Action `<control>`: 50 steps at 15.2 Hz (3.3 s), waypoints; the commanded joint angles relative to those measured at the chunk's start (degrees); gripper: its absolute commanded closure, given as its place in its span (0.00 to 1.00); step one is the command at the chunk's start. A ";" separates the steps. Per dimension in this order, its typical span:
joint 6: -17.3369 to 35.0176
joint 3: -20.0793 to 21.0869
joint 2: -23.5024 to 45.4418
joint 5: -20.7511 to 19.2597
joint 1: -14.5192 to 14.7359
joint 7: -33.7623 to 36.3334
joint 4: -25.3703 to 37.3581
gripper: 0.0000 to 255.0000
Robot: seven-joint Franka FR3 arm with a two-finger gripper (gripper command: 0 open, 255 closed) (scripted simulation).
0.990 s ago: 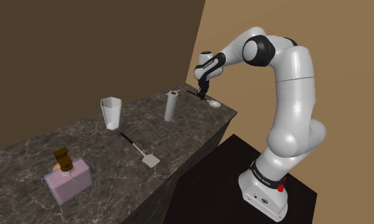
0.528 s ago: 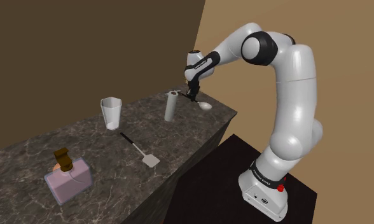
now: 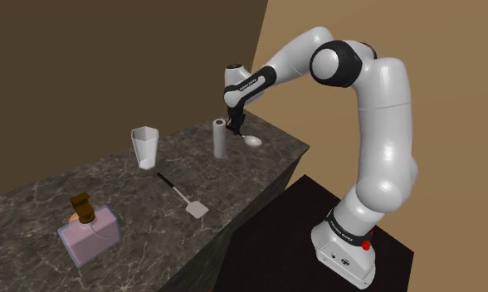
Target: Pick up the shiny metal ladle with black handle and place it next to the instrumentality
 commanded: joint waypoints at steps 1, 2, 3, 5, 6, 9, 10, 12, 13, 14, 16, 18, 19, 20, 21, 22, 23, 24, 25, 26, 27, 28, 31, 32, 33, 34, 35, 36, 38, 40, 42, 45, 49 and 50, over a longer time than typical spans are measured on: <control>-0.74 0.54 0.26 0.00 1.86 2.29 0.47 1.00; -1.27 0.83 0.50 0.03 2.76 3.34 0.98 1.00; -1.82 1.12 0.79 0.08 3.65 4.38 1.56 1.00; -2.99 1.70 1.48 0.20 5.42 6.40 2.94 1.00; -3.62 1.99 1.89 0.26 6.28 7.38 3.75 1.00; -5.66 2.84 3.40 0.50 8.86 10.24 6.63 1.00; -6.41 3.12 4.00 0.59 9.71 11.15 7.75 1.00; -7.98 3.66 5.35 0.79 11.39 12.92 10.25 1.00; -8.82 3.93 6.10 0.89 12.23 13.78 11.63 1.00; -9.69 4.19 6.90 0.99 13.05 14.62 13.12 1.00; -11.56 4.68 8.69 1.20 14.70 16.24 16.39 1.00; -13.61 5.14 10.73 1.42 16.34 17.76 20.13 1.00; -13.82 5.18 10.94 1.45 16.50 17.90 20.52 1.00; -13.35 5.16 11.41 1.41 16.50 18.00 20.51 1.00; -12.90 5.14 11.89 1.37 16.50 18.09 20.53 1.00; -12.45 5.12 12.38 1.34 16.51 18.18 20.56 1.00; -12.00 5.09 12.87 1.30 16.51 18.27 20.61 1.00; -11.57 5.07 13.38 1.26 16.51 18.36 20.67 1.00; -11.15 5.05 13.89 1.23 16.52 18.45 20.76 1.00; -10.73 5.02 14.41 1.19 16.52 18.54 20.85 1.00; -10.31 5.00 14.95 1.16 16.53 18.63 20.96 1.00; -9.93 4.97 15.50 1.12 16.53 18.71 21.13 1.00; -8.74 4.90 17.15 1.03 16.55 18.96 21.57 1.00; -8.38 4.88 17.74 1.00 16.56 19.04 21.80 1.00; -8.02 4.85 18.32 0.96 16.56 19.12 22.01 1.00; -7.66 4.83 18.91 0.93 16.57 19.19 22.23 1.00; -7.31 4.81 19.51 0.90 16.57 19.27 22.47 1.00; -6.97 4.78 20.11 0.87 16.58 19.34 22.73 1.00; -6.30 4.73 21.36 0.82 16.59 19.49 23.30 1.00; -6.30 4.74 21.36 0.82 16.59 19.49 23.30 1.00; -6.30 4.74 21.36 0.82 16.59 19.49 23.30 1.00; -6.30 4.75 21.36 0.81 16.58 19.50 23.30 1.00; -5.85 4.70 21.28 0.76 16.45 19.46 22.82 0.00; -5.85 4.70 21.32 0.76 16.46 19.46 22.85 0.00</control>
